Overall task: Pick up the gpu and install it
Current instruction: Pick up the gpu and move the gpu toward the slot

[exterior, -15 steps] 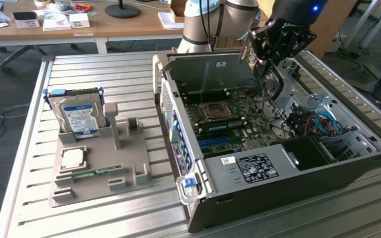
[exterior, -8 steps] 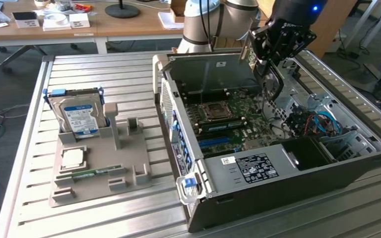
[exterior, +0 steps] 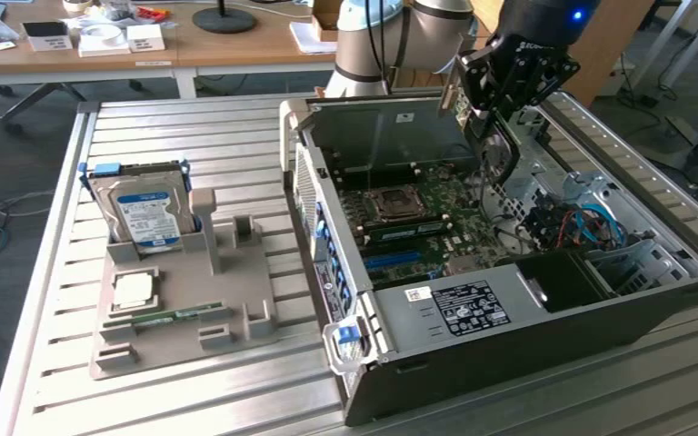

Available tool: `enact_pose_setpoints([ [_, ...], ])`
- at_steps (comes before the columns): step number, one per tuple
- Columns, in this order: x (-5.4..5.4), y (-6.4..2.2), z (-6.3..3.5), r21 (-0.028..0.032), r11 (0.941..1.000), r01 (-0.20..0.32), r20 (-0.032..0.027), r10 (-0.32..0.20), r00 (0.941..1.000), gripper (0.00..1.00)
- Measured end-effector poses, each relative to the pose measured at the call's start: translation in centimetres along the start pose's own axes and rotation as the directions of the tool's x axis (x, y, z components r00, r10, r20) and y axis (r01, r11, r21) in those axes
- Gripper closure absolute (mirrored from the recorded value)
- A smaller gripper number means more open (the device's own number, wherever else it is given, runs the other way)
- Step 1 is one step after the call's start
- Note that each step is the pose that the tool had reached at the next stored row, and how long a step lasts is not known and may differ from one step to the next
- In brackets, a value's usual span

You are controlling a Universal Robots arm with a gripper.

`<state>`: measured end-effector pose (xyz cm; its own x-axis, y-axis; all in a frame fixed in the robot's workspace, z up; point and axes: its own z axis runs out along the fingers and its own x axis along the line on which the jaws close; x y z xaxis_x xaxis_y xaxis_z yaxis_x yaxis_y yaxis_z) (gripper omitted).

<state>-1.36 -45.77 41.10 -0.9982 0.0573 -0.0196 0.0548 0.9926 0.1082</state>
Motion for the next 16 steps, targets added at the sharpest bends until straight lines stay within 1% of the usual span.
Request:
enact_pose_setpoints([
  [4,-0.7,0.03,0.03,-0.0001,1.0000,0.000,0.0000,0.000,1.0000,0.73],
  [16,-3.7,0.20,0.13,0.0001,1.0000,0.000,-0.0005,0.000,1.0000,0.73],
])
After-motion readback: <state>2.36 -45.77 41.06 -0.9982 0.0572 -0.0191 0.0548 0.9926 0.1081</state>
